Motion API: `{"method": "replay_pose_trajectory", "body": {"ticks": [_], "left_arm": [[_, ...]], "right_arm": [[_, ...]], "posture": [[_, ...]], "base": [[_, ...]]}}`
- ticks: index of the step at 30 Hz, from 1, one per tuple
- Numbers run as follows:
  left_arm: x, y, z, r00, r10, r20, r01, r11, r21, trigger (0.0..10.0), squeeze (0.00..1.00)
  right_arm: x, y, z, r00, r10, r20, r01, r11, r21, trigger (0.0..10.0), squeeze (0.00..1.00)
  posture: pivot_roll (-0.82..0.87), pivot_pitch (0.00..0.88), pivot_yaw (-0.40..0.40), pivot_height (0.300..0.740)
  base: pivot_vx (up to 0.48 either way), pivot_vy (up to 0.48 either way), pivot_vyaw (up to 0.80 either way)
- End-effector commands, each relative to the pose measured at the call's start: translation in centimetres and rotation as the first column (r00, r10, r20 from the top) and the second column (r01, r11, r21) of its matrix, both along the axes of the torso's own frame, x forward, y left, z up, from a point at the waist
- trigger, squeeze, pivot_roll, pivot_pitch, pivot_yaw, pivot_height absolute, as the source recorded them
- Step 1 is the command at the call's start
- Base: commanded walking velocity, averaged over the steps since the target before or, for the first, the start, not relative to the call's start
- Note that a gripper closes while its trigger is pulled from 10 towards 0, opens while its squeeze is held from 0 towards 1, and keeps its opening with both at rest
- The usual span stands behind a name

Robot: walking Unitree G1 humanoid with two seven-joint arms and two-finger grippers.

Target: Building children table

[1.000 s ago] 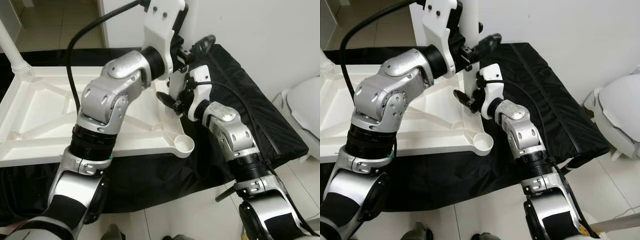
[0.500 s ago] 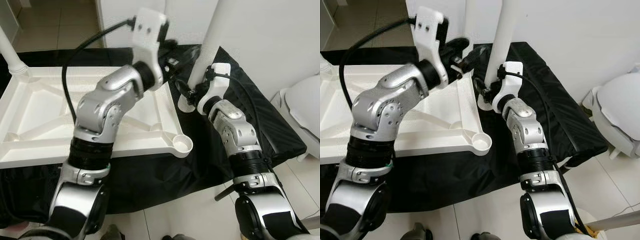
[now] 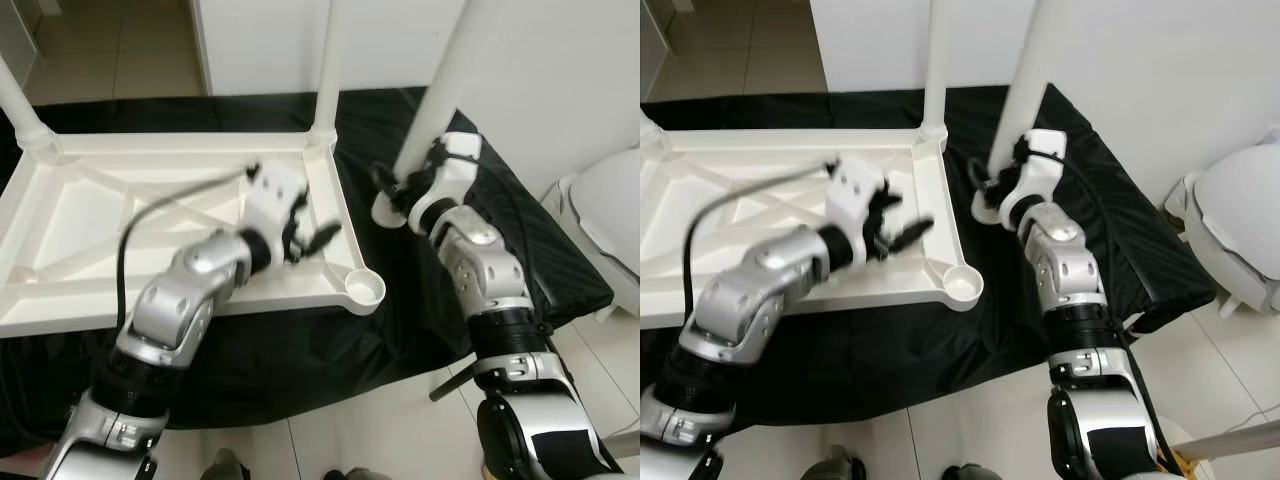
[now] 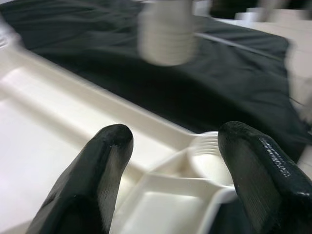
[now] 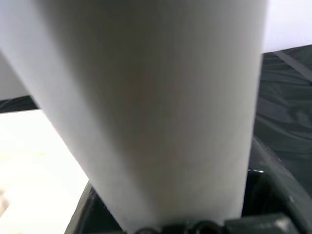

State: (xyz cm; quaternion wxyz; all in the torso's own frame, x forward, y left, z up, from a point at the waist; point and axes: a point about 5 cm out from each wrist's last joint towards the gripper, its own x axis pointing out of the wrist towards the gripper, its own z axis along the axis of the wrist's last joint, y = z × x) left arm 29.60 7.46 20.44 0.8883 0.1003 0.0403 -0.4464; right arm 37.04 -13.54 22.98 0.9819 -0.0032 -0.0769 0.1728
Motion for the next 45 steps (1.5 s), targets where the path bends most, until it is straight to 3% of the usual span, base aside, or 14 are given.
{"method": "replay_pose_trajectory", "body": {"ticks": [1,6,12,19,25,30,40,45], "left_arm": [[-0.9,-0.3,-0.7,0.998,-0.069,0.013,0.068,0.996,0.061,10.0,0.00],[-1.7,-0.4,-2.5,0.994,-0.110,-0.028,0.113,0.986,0.124,10.0,0.00],[-2.4,-0.5,-3.4,0.989,-0.146,-0.038,0.150,0.976,0.158,10.0,0.00],[-2.1,-0.6,-4.3,0.990,-0.129,-0.047,0.136,0.970,0.200,10.0,0.00],[-1.5,-0.8,-4.8,0.995,-0.081,-0.065,0.093,0.973,0.214,10.0,0.00],[0.2,-1.2,-5.8,0.996,0.021,-0.085,0.002,0.967,0.256,10.0,0.00],[1.0,-1.8,-6.1,0.995,0.039,-0.089,-0.014,0.964,0.264,10.0,0.00],[1.9,-3.2,-5.6,0.997,0.041,-0.070,-0.022,0.969,0.247,10.0,0.00]], "right_arm": [[0.0,0.0,0.5,0.999,0.012,0.030,-0.012,1.000,-0.019,10.0,0.00],[0.2,-0.1,0.6,0.999,0.014,0.030,-0.013,1.000,-0.026,10.0,0.00],[0.3,-0.4,0.8,0.999,0.013,0.037,-0.012,0.999,-0.038,10.0,0.00],[0.3,-0.6,0.9,0.999,0.008,0.044,-0.006,0.999,-0.043,10.0,0.00],[0.2,-0.8,0.9,0.999,0.003,0.047,-0.001,0.999,-0.047,10.0,0.00],[0.0,-1.1,0.9,0.999,-0.010,0.045,0.013,0.999,-0.047,10.0,0.00],[0.0,-1.3,1.0,0.999,-0.018,0.046,0.020,0.999,-0.050,10.0,0.00],[-0.1,-1.6,1.0,0.999,-0.028,0.039,0.030,0.998,-0.054,10.0,0.00]], "posture": [[-0.01,0.063,-0.060,0.740],[0.00,0.056,-0.064,0.740],[-0.01,0.046,-0.067,0.740],[-0.01,0.043,-0.067,0.740],[-0.02,0.042,-0.062,0.740],[-0.03,0.054,-0.052,0.740],[-0.04,0.066,-0.050,0.740],[-0.05,0.088,-0.054,0.740]], "base": [[0.000,0.000,0.00],[0.000,0.000,0.00],[0.000,0.000,0.00],[0.000,0.000,0.00],[0.000,0.000,0.00],[0.000,0.000,0.00],[0.000,0.000,0.00],[0.000,0.000,0.00]]}}
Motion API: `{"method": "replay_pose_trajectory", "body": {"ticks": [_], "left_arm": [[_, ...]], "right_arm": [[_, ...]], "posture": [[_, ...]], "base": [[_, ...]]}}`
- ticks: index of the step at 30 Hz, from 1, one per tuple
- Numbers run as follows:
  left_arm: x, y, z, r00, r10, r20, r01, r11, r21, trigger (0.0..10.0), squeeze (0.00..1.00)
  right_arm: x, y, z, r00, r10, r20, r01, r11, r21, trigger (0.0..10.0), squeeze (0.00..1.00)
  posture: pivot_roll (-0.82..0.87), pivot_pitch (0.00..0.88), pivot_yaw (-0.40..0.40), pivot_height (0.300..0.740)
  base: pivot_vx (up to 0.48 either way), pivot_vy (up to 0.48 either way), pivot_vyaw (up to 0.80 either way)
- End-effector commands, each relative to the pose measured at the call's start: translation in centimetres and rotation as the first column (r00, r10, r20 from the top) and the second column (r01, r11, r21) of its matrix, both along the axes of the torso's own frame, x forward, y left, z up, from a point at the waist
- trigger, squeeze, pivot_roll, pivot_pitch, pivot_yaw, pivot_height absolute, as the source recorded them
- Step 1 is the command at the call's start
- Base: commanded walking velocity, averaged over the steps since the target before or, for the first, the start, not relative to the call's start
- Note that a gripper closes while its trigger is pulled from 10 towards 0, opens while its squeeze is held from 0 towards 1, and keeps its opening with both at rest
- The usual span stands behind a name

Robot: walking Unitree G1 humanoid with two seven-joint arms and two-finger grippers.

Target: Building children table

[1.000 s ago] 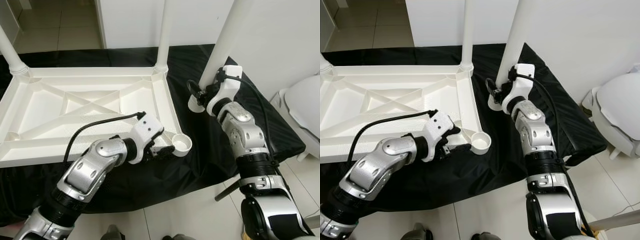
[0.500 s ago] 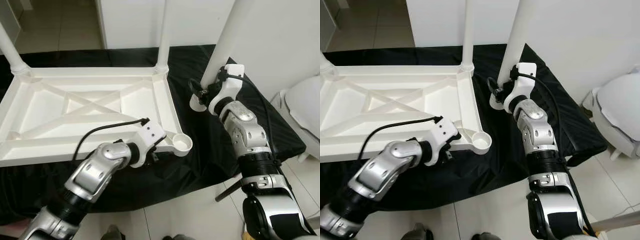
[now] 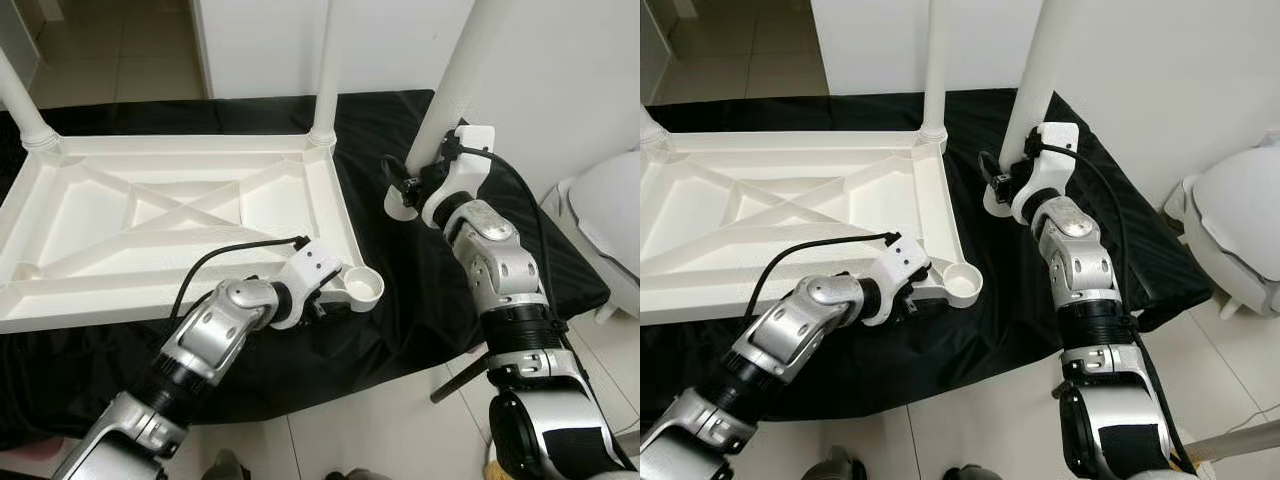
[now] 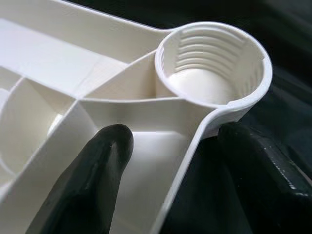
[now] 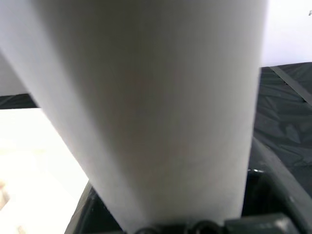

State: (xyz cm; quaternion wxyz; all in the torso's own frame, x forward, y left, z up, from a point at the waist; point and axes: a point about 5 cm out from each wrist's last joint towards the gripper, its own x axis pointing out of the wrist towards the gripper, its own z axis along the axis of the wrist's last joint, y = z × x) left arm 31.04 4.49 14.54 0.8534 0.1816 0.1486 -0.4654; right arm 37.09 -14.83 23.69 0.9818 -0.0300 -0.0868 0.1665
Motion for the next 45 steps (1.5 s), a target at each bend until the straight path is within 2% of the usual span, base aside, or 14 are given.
{"method": "replay_pose_trajectory", "body": {"ticks": [1,7,13,26,29,35,38,40,42,45], "left_arm": [[0.8,-0.5,0.6,0.995,0.078,0.068,-0.078,0.997,-0.009,10.0,0.00],[1.2,-0.9,0.9,0.993,0.082,0.081,-0.081,0.997,-0.017,10.0,0.00],[2.2,-2.1,1.9,0.989,0.091,0.112,-0.088,0.996,-0.034,10.0,0.00],[3.0,-2.5,2.7,0.983,0.100,0.151,-0.094,0.995,-0.045,10.0,0.00],[2.7,-2.1,2.9,0.982,0.101,0.160,-0.091,0.994,-0.067,10.0,0.00],[1.5,-0.7,4.6,0.986,0.094,0.140,-0.067,0.981,-0.183,10.0,0.00],[1.2,-0.4,4.8,0.986,0.095,0.140,-0.067,0.980,-0.190,10.0,0.00],[0.1,0.2,4.8,0.989,0.059,0.138,-0.031,0.979,-0.199,10.0,0.00],[0.1,0.2,4.8,0.989,0.059,0.138,-0.031,0.979,-0.199,10.0,0.00],[-1.2,0.5,4.8,0.990,0.009,0.140,0.021,0.978,-0.210,10.0,0.00]], "right_arm": [[-0.1,-0.3,0.3,1.000,-0.015,0.010,0.015,1.000,-0.007,10.0,0.00],[-0.1,-0.3,0.4,1.000,-0.016,0.011,0.016,1.000,-0.006,10.0,0.00],[-0.4,0.0,-0.2,1.000,-0.014,-0.006,0.014,1.000,0.006,10.0,0.00],[-1.2,0.3,-1.4,0.999,-0.009,-0.041,0.010,1.000,0.018,10.0,0.00],[-2.0,0.7,-2.1,0.999,0.015,-0.041,-0.014,1.000,0.012,10.0,0.00],[-3.3,1.5,-2.6,0.996,0.082,-0.021,-0.082,0.997,-0.002,10.0,0.00],[-3.6,1.7,-2.7,0.995,0.094,-0.017,-0.094,0.996,-0.004,10.0,0.00],[-4.2,2.2,-3.0,0.993,0.115,-0.019,-0.114,0.993,0.020,10.0,0.00],[-4.2,2.2,-3.0,0.993,0.115,-0.019,-0.114,0.993,0.020,10.0,0.00],[-4.6,2.7,-3.2,0.992,0.127,-0.028,-0.125,0.991,0.044,10.0,0.00]], "posture": [[-0.05,0.090,-0.054,0.740],[-0.05,0.092,-0.053,0.740],[-0.05,0.106,-0.050,0.740],[-0.06,0.112,-0.045,0.740],[-0.06,0.116,-0.036,0.740],[-0.06,0.118,-0.037,0.740],[-0.05,0.118,-0.038,0.740],[-0.04,0.117,-0.040,0.740],[-0.04,0.117,-0.040,0.740],[-0.03,0.118,-0.045,0.740]], "base": [[0.000,0.000,0.00],[0.000,0.000,0.00],[0.000,0.000,0.00],[0.000,0.000,0.00],[0.000,0.000,0.00],[0.000,0.000,0.00],[0.000,0.000,0.00],[0.000,0.000,0.00],[0.000,0.000,0.00],[0.000,0.000,0.00]]}}
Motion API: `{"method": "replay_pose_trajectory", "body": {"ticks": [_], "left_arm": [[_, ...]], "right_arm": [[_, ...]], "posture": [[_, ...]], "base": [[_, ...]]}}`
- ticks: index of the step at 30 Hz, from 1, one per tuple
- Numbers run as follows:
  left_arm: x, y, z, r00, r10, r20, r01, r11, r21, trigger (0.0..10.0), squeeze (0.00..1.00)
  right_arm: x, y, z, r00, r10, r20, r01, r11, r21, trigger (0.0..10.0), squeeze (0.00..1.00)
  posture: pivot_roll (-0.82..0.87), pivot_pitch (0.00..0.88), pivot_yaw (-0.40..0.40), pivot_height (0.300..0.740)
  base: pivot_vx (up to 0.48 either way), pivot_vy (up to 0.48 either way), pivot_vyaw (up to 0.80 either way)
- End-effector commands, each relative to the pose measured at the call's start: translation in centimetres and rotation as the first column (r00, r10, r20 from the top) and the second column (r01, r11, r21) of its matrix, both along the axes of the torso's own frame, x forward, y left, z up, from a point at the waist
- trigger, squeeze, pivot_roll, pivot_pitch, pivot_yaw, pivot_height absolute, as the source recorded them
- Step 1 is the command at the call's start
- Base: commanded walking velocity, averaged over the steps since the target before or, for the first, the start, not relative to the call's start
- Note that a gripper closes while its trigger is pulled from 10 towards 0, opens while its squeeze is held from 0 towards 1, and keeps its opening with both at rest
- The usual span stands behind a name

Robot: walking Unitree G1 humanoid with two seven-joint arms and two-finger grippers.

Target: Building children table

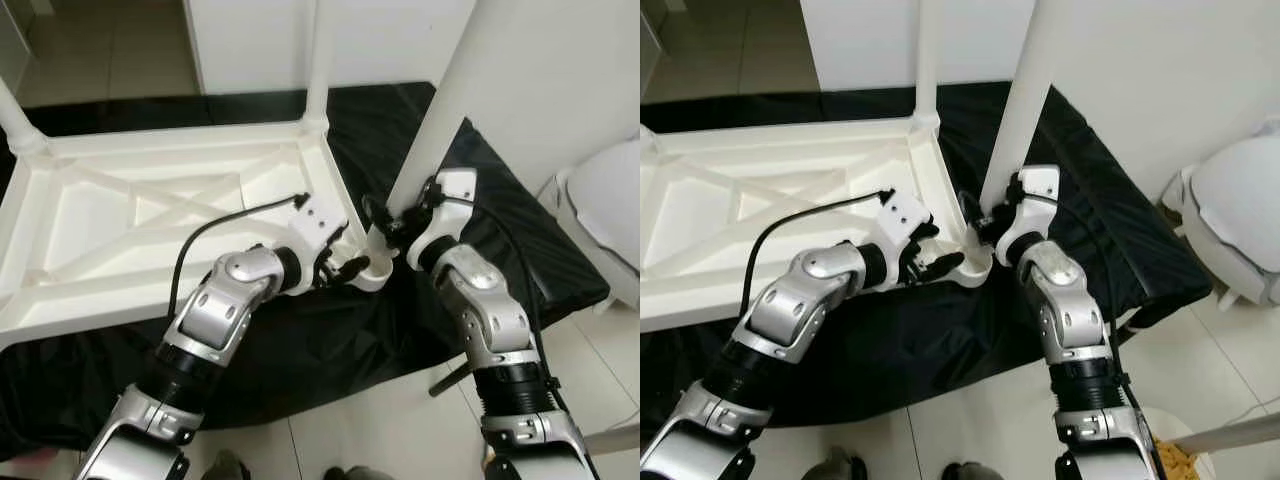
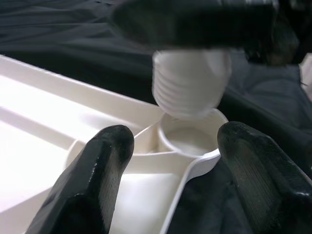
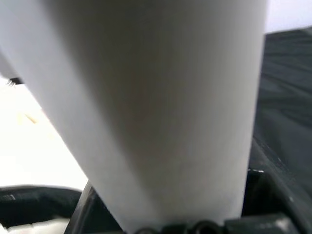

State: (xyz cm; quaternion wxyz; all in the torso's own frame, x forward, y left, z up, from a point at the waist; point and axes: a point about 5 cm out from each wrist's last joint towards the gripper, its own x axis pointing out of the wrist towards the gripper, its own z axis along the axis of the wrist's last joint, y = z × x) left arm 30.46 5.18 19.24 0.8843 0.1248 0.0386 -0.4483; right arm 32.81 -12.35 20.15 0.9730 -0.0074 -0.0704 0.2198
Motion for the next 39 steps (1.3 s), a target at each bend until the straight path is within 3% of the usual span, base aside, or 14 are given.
{"method": "replay_pose_trajectory", "body": {"ticks": [1,10,16,27,39], "left_arm": [[-0.9,-0.2,-0.1,0.999,-0.053,-0.006,0.053,0.999,-0.002,10.0,0.00],[-2.1,0.8,-0.7,0.998,-0.047,-0.036,0.047,0.999,0.009,10.0,0.00],[-2.6,1.3,-0.4,0.999,-0.023,-0.043,0.023,1.000,0.002,10.0,0.00],[-2.9,1.7,-0.1,0.999,-0.001,-0.046,0.001,1.000,-0.006,10.0,0.00],[-3.1,2.0,0.3,0.999,0.021,-0.048,-0.021,1.000,-0.011,10.0,0.00]], "right_arm": [[-0.4,0.4,0.4,1.000,0.018,0.006,-0.018,1.000,0.021,10.0,0.00],[-1.2,0.7,0.1,0.999,0.031,-0.013,-0.030,0.998,0.051,10.0,0.00],[-1.4,0.7,-2.1,0.996,0.004,-0.087,0.002,0.998,0.064,10.0,0.00],[-1.3,0.3,-3.4,0.991,-0.014,-0.137,0.021,0.999,0.048,10.0,0.00],[-0.3,-1.9,-5.2,0.959,-0.150,-0.240,0.176,0.980,0.092,10.0,0.00]], "posture": [[-0.03,0.118,-0.047,0.740],[-0.03,0.113,-0.053,0.740],[-0.02,0.108,-0.055,0.740],[-0.02,0.104,-0.054,0.740],[-0.02,0.109,-0.049,0.740]], "base": [[0.000,0.000,0.00],[0.000,0.000,0.00],[0.000,0.000,0.00],[0.000,0.000,0.00],[0.000,0.000,0.00]]}}
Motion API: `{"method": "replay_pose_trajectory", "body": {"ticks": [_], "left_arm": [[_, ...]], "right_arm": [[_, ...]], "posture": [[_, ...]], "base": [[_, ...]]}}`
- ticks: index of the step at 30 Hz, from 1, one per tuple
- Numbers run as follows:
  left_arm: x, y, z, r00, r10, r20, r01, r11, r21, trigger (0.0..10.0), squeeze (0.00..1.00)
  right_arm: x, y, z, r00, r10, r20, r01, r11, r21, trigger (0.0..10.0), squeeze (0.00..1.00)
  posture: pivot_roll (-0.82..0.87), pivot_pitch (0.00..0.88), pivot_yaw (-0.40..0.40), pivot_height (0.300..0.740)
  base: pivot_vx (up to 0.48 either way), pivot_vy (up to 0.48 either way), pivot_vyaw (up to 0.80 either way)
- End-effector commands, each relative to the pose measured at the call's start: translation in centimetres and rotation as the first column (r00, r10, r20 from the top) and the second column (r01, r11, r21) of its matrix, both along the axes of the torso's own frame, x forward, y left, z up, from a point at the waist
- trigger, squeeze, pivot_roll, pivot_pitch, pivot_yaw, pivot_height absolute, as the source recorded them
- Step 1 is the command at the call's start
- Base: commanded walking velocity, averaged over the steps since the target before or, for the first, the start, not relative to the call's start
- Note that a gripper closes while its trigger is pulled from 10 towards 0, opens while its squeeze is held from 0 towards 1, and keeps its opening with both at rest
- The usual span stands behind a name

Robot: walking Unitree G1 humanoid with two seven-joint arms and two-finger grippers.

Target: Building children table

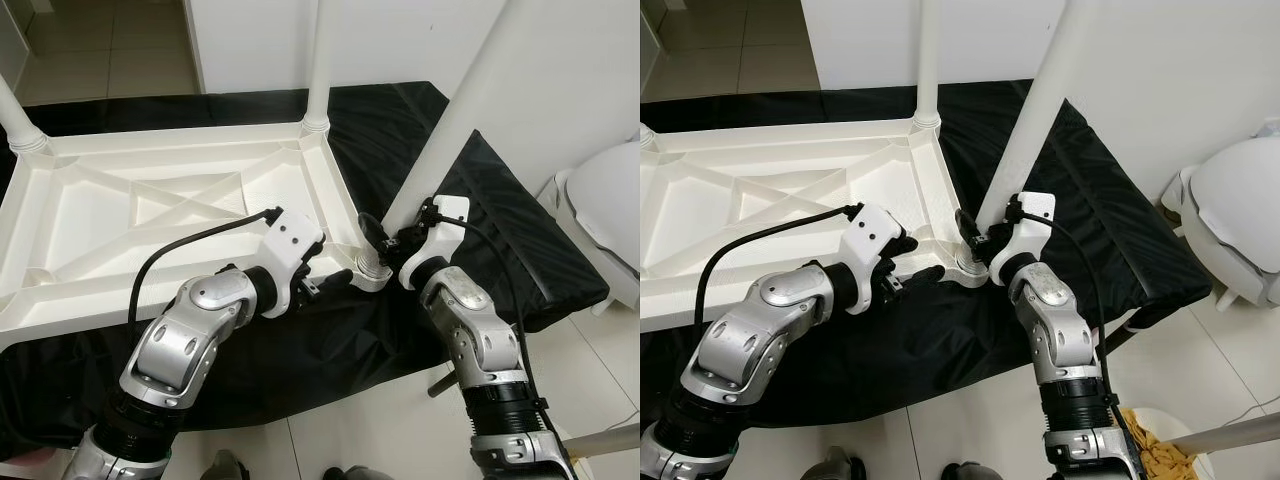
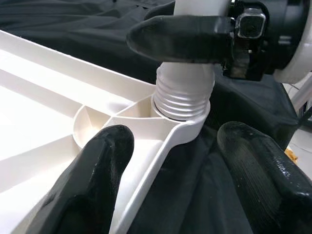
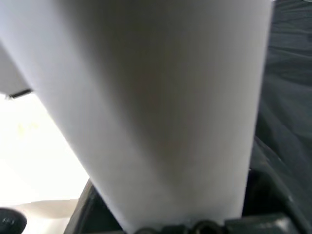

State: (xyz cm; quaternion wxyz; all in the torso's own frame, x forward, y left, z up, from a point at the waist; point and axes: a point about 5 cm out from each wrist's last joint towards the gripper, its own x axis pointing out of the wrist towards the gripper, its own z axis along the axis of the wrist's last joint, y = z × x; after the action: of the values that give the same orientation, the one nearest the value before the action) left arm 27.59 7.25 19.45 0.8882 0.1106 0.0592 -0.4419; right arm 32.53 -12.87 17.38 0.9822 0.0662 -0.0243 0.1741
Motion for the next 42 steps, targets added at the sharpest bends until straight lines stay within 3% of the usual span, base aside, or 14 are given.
{"method": "replay_pose_trajectory", "body": {"ticks": [1,2,7,12,20,25,30,38,42], "left_arm": [[-0.1,0.2,0.3,1.000,0.008,0.004,-0.008,1.000,-0.004,10.0,0.00],[-0.1,0.2,0.3,1.000,0.008,0.004,-0.008,1.000,-0.004,10.0,0.00],[0.0,0.4,0.5,1.000,0.018,0.006,-0.018,1.000,-0.010,10.0,0.00],[0.1,0.5,0.7,1.000,0.028,0.009,-0.027,1.000,-0.011,10.0,0.00],[0.1,0.7,0.9,0.999,0.036,0.015,-0.036,0.999,-0.015,10.0,0.00],[0.1,0.9,1.0,0.999,0.047,0.016,-0.047,0.999,-0.016,10.0,0.00],[0.0,0.9,1.0,0.999,0.047,0.016,-0.047,0.999,-0.017,10.0,0.00],[0.0,0.9,1.0,0.999,0.044,0.013,-0.043,0.999,-0.015,10.0,0.00],[0.1,1.0,1.1,0.999,0.052,0.013,-0.052,0.999,-0.014,10.0,0.00]], "right_arm": [[0.0,-1.5,-2.8,0.987,-0.081,-0.136,0.079,0.997,-0.020,10.0,0.00],[0.0,-1.5,-2.8,0.987,-0.081,-0.136,0.079,0.997,-0.020,10.0,0.00],[-0.4,-0.5,-2.7,0.998,0.015,-0.058,-0.026,0.981,-0.193,10.0,0.00],[-0.9,0.2,-2.6,0.993,0.111,-0.025,-0.114,0.954,-0.278,10.0,0.00],[-0.7,-0.7,-3.5,0.993,0.103,-0.057,-0.114,0.958,-0.263,10.0,0.00],[-1.2,-1.2,-5.1,0.990,0.095,-0.105,-0.109,0.986,-0.128,10.0,0.00],[-1.0,-2.0,-5.8,0.989,0.061,-0.132,-0.069,0.996,-0.058,10.0,0.00],[-0.4,-1.8,-5.6,0.987,0.094,-0.127,-0.106,0.990,-0.096,10.0,0.00],[0.2,-1.6,-5.4,0.972,0.191,-0.139,-0.210,0.968,-0.137,10.0,0.00]], "posture": [[-0.02,0.112,-0.048,0.740],[-0.02,0.112,-0.048,0.740],[-0.02,0.113,-0.045,0.740],[-0.02,0.114,-0.045,0.740],[-0.02,0.119,-0.050,0.740],[-0.02,0.123,-0.049,0.740],[-0.02,0.124,-0.044,0.740],[-0.02,0.125,-0.041,0.740],[-0.02,0.127,-0.044,0.740]], "base": [[0.000,0.000,0.00],[0.000,0.000,0.00],[0.000,0.000,0.00],[0.000,0.000,0.00],[0.000,0.000,0.00],[0.000,0.000,0.00],[0.000,0.000,0.00],[0.000,0.000,0.00],[0.000,0.000,0.00]]}}
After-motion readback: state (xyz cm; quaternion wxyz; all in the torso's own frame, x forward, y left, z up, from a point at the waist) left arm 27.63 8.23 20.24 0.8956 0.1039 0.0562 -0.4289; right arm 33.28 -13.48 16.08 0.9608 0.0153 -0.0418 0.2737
